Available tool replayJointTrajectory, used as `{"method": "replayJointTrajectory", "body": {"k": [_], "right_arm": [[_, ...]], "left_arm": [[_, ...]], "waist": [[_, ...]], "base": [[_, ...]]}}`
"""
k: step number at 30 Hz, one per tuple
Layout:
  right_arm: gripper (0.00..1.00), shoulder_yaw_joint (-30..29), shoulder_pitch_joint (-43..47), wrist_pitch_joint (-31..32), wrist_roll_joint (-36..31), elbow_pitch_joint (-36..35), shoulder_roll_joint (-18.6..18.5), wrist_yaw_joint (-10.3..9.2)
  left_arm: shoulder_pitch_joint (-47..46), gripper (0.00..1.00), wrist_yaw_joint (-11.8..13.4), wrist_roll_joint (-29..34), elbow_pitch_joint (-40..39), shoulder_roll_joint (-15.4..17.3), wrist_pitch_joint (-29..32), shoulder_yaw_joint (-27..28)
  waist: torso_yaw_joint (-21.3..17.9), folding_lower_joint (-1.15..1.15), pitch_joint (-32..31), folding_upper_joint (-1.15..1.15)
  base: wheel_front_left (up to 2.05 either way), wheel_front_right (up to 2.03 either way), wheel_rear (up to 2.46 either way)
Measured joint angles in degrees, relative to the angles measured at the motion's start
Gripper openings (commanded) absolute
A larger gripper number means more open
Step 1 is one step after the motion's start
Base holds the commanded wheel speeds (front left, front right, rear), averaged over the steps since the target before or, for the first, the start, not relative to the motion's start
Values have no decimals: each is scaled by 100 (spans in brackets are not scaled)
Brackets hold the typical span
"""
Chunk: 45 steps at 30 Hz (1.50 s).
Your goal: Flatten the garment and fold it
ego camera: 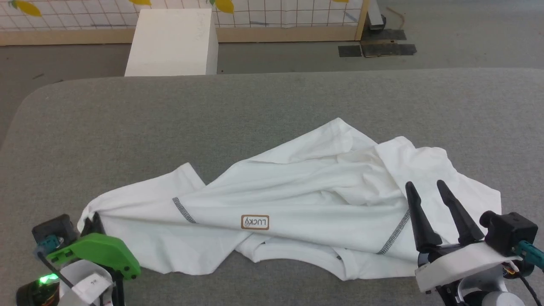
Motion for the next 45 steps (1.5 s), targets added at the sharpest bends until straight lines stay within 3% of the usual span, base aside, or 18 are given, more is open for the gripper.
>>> {"method": "replayJointTrajectory", "body": {"k": [7,12,16,17,19,20,21,22,30,35,42,43,44,45], "right_arm": [[100,-430,285,843,-232,-2,7,0],[100,-1102,377,1785,-366,188,0,0],[100,-1481,349,2586,-587,460,3,0],[100,-1655,232,3181,-877,776,-3,0],[100,-1741,40,3448,-1007,902,-2,3],[78,-1774,-57,3553,-1025,958,-2,4],[19,-1805,-155,3657,-1067,1004,-3,4],[0,-1822,-243,3750,-1106,1042,-8,4],[0,-2235,-984,3323,-1658,1311,-15,4],[0,-2328,-1872,2711,-1849,1621,-234,3],[1,-2105,-2769,1540,-1800,2693,-665,3],[42,-2041,-2793,1410,-1779,2791,-659,2],[100,-1997,-2793,1287,-1756,2848,-647,2],[100,-1960,-2791,1144,-1699,2895,-608,2]], "left_arm": [[57,100,-592,-219,-236,-334,-1195,-318],[31,100,-684,-22,-256,-407,-1850,-578],[-77,100,-714,174,-274,-527,-2025,-723],[-154,100,-717,256,-266,-553,-2043,-799],[-182,100,-765,261,-255,-571,-2045,-860],[-198,100,-769,261,-244,-578,-2046,-876],[-218,100,-772,265,-236,-584,-2047,-887],[-238,100,-786,267,-237,-594,-2051,-887],[-392,100,-829,283,-249,-646,-2069,-913],[-439,100,-914,285,-203,-654,-2069,-953],[-468,100,-995,316,-81,-659,-2069,-1036],[-467,100,-1010,316,-70,-659,-2069,-1045],[-467,100,-1011,316,-67,-660,-2069,-1049],[-464,100,-1011,316,-67,-660,-2069,-1049]], "waist": [[192,0,10,0],[311,0,53,0],[374,0,133,0],[388,0,214,0],[394,0,269,0],[397,0,290,0],[402,0,313,0],[409,0,337,0],[511,0,479,0],[602,0,539,0],[718,0,496,0],[727,0,463,0],[731,0,435,0],[735,0,396,0]], "base": [[0,0,0],[0,0,0],[0,0,0],[0,0,0],[0,0,0],[0,0,0],[0,0,0],[0,0,0],[0,0,0],[0,0,0],[0,0,0],[0,0,0],[0,0,0],[0,0,0]]}}
